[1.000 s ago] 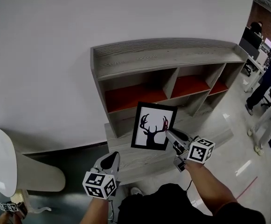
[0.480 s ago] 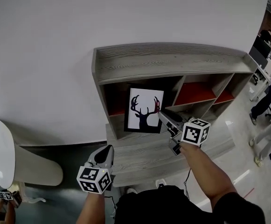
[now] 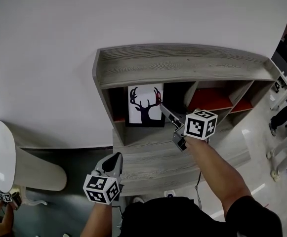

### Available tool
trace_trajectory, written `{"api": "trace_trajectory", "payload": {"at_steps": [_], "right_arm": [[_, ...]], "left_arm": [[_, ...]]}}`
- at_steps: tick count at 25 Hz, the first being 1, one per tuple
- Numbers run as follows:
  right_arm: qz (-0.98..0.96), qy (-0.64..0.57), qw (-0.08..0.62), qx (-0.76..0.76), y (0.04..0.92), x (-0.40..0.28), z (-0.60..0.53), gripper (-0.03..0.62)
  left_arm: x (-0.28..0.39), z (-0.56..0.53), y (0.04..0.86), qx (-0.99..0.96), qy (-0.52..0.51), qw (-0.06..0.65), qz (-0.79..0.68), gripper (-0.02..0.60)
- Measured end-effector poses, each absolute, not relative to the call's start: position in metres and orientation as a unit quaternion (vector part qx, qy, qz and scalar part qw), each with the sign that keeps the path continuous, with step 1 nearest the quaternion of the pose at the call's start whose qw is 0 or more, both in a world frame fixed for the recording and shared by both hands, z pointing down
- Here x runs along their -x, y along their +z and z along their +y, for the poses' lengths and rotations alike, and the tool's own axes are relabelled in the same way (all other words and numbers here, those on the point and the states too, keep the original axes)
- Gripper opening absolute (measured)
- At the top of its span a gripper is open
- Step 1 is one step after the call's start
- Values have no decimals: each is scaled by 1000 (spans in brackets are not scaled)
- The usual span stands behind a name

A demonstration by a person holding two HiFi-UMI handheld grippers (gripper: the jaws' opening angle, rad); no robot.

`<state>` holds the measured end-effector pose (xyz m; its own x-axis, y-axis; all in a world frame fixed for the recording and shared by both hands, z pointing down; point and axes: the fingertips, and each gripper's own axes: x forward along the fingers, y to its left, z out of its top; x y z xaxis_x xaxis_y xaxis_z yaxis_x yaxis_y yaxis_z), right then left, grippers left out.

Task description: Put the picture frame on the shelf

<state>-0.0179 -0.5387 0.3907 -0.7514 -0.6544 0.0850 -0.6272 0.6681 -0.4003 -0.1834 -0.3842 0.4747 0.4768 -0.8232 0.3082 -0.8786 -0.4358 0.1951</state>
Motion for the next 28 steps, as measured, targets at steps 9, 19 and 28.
{"api": "trace_trajectory", "payload": {"at_steps": [9,19,28], "right_arm": [[920,-187,36,343,384,27,-563,83],[933,-173,30,314,388,61,-596,83],[935,-170,25,311,392,80,-609,83]], "left_arm": [[186,-377,476,-837,83,166,-515,9],[197,-374,478,-826,80,176,-529,9],[205,-365,483,-822,81,184,-534,9]]}}
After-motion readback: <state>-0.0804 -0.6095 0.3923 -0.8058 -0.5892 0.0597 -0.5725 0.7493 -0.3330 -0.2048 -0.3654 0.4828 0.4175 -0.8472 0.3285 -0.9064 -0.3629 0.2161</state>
